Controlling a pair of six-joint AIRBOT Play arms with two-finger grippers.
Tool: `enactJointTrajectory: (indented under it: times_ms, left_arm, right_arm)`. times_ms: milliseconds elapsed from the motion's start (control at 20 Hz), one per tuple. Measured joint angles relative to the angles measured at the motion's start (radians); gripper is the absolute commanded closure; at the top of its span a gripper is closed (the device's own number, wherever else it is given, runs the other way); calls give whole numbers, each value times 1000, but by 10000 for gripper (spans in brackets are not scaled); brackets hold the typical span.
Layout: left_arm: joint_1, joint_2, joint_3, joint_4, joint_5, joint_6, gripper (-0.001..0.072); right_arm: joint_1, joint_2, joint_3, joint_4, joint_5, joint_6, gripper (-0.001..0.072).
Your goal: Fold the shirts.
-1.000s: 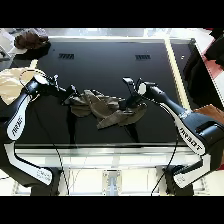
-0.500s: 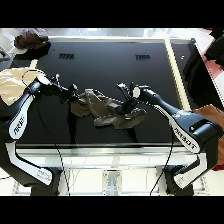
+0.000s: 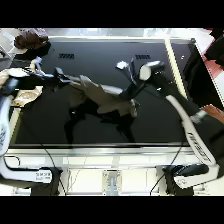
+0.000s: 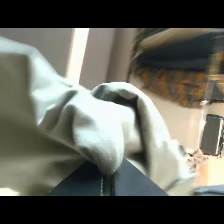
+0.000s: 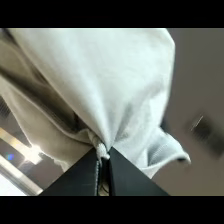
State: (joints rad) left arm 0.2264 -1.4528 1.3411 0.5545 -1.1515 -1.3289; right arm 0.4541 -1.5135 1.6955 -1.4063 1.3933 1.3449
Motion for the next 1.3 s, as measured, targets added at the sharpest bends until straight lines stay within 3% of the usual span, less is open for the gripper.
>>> enactJointTrajectory:
  times_ms: [150, 300, 500, 600, 850, 1050, 1150, 1200, 1250, 1300]
  left_arm:
    - [61, 204, 0, -24, -78, 106, 697]
    - [88, 422, 0, -25, -101, 154, 697]
    - [100, 667, 0, 34, -5, 181, 699]
    - [104, 737, 1, 146, 75, 188, 699]
    - [95, 695, 0, 277, -76, 185, 699]
    - [4, 489, 0, 305, -147, 185, 696]
    - [-66, 350, 0, 304, -75, 185, 619]
    - [-101, 275, 0, 306, -11, 186, 521]
    - [-134, 197, 0, 308, 78, 188, 384]
    - [-160, 132, 0, 306, 159, 189, 173]
  right_arm:
    - [0, 158, 125, -24, 103, 18, 692]
    - [2, 327, 204, -29, 172, 58, 692]
    - [2, 498, 241, -23, 214, 95, 693]
    - [0, 529, 247, -63, 294, 114, 693]
    - [0, 452, 161, 41, 389, 131, 693]
    - [1, 301, 51, 43, 283, 74, 693]
    - [1, 205, 27, 10, 131, 51, 693]
    - [1, 148, 19, -15, 25, 43, 692]
    - [-1, 100, 14, -42, -72, 38, 691]
    - [-5, 50, 11, -73, -189, 37, 690]
